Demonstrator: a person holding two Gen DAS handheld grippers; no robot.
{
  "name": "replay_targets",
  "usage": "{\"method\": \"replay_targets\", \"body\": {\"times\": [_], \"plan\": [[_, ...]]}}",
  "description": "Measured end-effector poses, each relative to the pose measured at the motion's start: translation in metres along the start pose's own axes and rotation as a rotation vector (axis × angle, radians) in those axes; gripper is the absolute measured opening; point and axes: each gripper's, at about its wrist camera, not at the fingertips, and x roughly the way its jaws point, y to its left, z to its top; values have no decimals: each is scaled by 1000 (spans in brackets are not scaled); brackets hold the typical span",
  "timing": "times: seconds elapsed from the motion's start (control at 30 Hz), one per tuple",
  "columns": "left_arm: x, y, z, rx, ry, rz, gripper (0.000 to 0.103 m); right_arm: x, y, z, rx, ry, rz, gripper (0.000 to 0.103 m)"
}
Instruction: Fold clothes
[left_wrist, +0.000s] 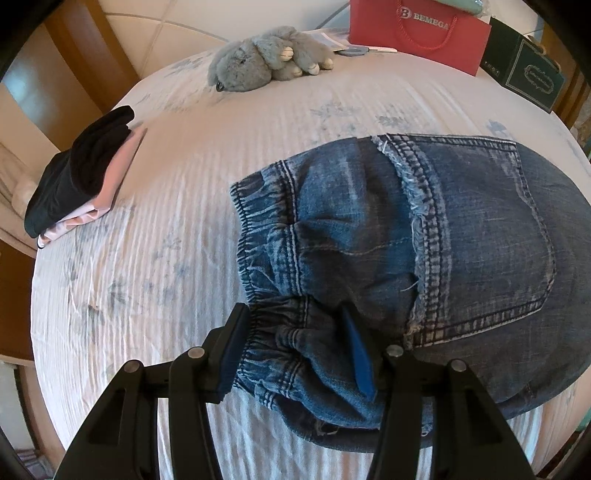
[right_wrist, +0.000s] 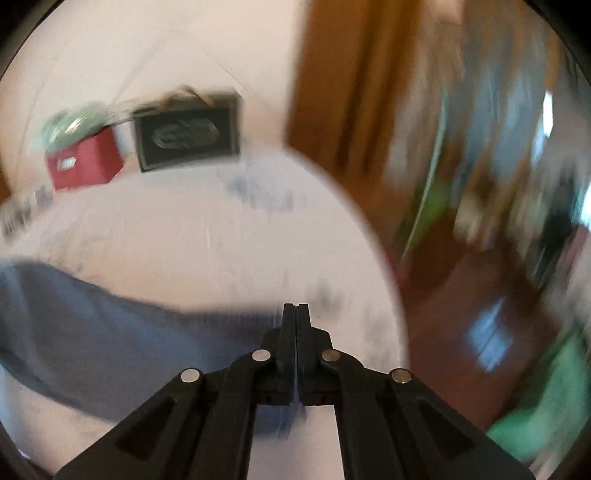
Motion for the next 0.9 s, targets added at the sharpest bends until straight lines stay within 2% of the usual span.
{"method": "replay_targets", "body": {"times": [0.03,0.1,0.13,0.17,0.23,0.3,0.37,0.43,0.53,0.63,0.73,0.83,0.9], "plan": [[0,0,0,1,1,1,52,10,-10,-4,45,43,18,2],[0,0,0,1,3,1,52,35,-18,-15,93,132,58,6],[0,0,0,-1,3,0,52,44,-20,-18,125,152,84,20],[0,0,0,-4,4,-3,53,53,-21,-21,156,171,111,40],[2,2,0,-16,9,-10,54,67,-23,-26,207,201,161,63],[2,4,0,-35,13,-21,54,77,-21,-30,229,216,184,63],[2,4,0,-36,12,-20,54,90,-15,-31,214,241,156,64],[3,3,0,-32,13,-17,54,89,5,-27,115,238,118,63],[3,3,0,-35,16,-22,54,88,37,-22,-35,231,60,5],[4,4,1,-36,21,-27,54,87,68,-17,-184,224,2,5],[3,2,1,-33,23,-23,54,3,108,-6,-396,-83,-23,5],[3,1,1,-29,21,-24,54,-26,86,-11,-353,-100,-45,6],[4,1,1,-29,21,-28,55,10,45,-20,-251,65,-158,35]]}}
